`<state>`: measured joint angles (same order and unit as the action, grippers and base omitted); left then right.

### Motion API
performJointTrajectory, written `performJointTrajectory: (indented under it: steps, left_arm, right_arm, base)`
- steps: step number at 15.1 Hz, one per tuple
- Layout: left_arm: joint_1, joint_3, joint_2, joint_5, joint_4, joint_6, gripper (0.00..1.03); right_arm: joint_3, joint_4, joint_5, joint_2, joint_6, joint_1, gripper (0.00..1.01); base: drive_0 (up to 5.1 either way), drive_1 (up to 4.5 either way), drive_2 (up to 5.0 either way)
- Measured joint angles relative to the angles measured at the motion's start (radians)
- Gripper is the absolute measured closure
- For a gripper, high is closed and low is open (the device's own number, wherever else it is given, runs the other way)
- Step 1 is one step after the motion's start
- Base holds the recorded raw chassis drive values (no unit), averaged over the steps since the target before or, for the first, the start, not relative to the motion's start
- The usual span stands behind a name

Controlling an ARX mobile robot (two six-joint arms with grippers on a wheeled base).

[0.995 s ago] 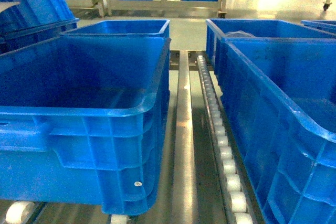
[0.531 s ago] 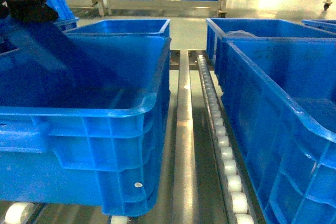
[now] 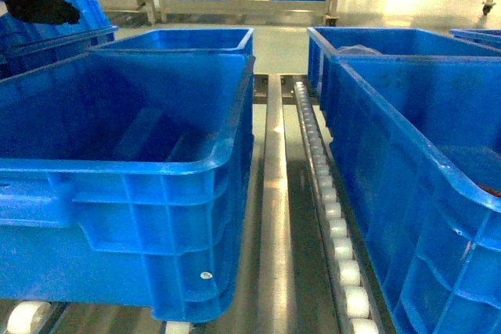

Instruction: Sort blue parts and orange caps into right shelf containers

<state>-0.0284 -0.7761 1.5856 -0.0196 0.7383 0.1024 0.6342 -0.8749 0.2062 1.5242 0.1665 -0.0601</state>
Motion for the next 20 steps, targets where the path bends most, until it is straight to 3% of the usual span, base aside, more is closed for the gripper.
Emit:
performJointTrajectory:
  steps: [2, 3, 4, 5, 6, 8, 9, 12, 13, 15, 17, 20]
  left_arm:
    - [-0.002, 0.021, -0.025, 0.020, 0.000, 0.019, 0.05]
    - [-0.001, 0.037, -0.027, 0.027, 0.064, 0.002, 0.10]
    - [0.019, 0.121, -0.075, 0.017, 0.129, -0.049, 0.25]
    - [0.031, 0.206, -0.132, 0.024, 0.157, -0.067, 0.37]
    - [0.034, 0.284, -0.184, 0.024, 0.176, -0.080, 0.51]
    - [0.026, 0.409, -0.277, 0.018, 0.192, -0.085, 0.78]
    - [0.029, 0.544, -0.423, 0.021, 0.183, -0.085, 1.01]
    - [0.029, 0.631, -0.560, 0.021, 0.130, -0.085, 1.01]
    - [0.029, 0.648, -0.594, 0.021, 0.113, -0.085, 1.01]
    - [0.029, 0.686, -0.676, 0.021, 0.076, -0.085, 1.01]
    - [0.029, 0.708, -0.669, 0.020, 0.134, -0.085, 1.01]
    - [0.029, 0.760, -0.786, 0.020, 0.016, -0.085, 1.01]
  right_arm:
    - [0.000, 0.014, 0.018, 0.014, 0.012, 0.000, 0.03]
    - [-0.008, -0.032, -0.043, 0.011, -0.018, 0.006, 0.09]
    - [-0.077, -0.069, -0.143, -0.041, -0.087, 0.016, 0.24]
    - [-0.155, -0.080, -0.203, -0.094, -0.117, 0.042, 0.37]
    - [-0.230, -0.090, -0.202, -0.148, -0.142, 0.062, 0.54]
    - [-0.329, -0.092, -0.204, -0.241, -0.150, 0.060, 0.79]
    - [-0.447, -0.058, -0.204, -0.391, -0.155, 0.060, 0.99]
    - [-0.521, 0.011, -0.204, -0.535, -0.155, 0.060, 0.99]
    - [-0.552, -0.065, -0.204, -0.530, -0.156, 0.060, 0.99]
    - [-0.599, 0.026, -0.204, -0.594, -0.156, 0.060, 0.99]
    - [-0.604, 0.042, -0.204, -0.621, -0.156, 0.060, 0.99]
    - [-0.616, 0.167, -0.204, -0.786, -0.156, 0.060, 0.99]
  base:
    - [0.0, 0.00, 0.0]
    - [0.0, 0.00, 0.0]
    - [0.0, 0.00, 0.0]
    - [0.0, 0.00, 0.0]
    - [0.0, 0.00, 0.0]
    - [0.0, 0.00, 0.0]
    - [0.0, 0.00, 0.0]
    - [0.0, 0.00, 0.0]
    - [0.0, 0.00, 0.0]
    - [0.0, 0.00, 0.0]
    - [0.0, 0.00, 0.0]
    - [0.0, 0.00, 0.0]
